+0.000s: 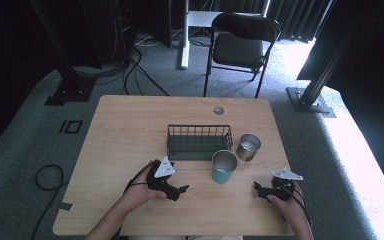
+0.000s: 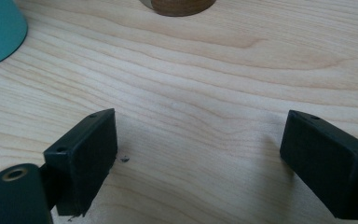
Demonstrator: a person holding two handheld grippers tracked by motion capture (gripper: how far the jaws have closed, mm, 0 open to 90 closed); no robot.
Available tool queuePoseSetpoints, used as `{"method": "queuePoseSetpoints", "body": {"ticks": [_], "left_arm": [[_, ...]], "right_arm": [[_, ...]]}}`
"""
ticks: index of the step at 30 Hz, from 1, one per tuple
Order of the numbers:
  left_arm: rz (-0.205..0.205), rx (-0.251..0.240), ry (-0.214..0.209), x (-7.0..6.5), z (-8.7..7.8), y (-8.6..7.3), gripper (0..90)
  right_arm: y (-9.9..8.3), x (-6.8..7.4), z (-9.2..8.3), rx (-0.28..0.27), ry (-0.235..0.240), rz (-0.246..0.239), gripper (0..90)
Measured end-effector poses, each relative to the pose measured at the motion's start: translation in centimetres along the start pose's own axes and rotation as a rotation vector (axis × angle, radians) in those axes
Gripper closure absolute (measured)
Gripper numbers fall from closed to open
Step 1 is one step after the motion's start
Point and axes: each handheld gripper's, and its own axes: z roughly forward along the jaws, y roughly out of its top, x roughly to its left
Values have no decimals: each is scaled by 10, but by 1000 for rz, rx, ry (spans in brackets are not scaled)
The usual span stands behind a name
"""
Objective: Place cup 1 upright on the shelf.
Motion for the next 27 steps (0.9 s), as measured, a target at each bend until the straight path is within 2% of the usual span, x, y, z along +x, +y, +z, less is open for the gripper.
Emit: {"method": "queuePoseSetpoints", "body": {"ticks": [5, 7, 20, 27], "left_arm": [[7, -9, -5, -1, 2, 4, 26], [21, -17, -19, -4, 6, 9, 26], [64, -50, -44, -10, 19, 30, 26], [66, -70, -64, -12, 27, 35, 26]], "right_arm": [[0, 0, 0, 0, 0, 0, 106], [0, 0, 0, 0, 0, 0, 106], [0, 0, 0, 0, 0, 0, 106], [0, 0, 0, 0, 0, 0, 106]]}}
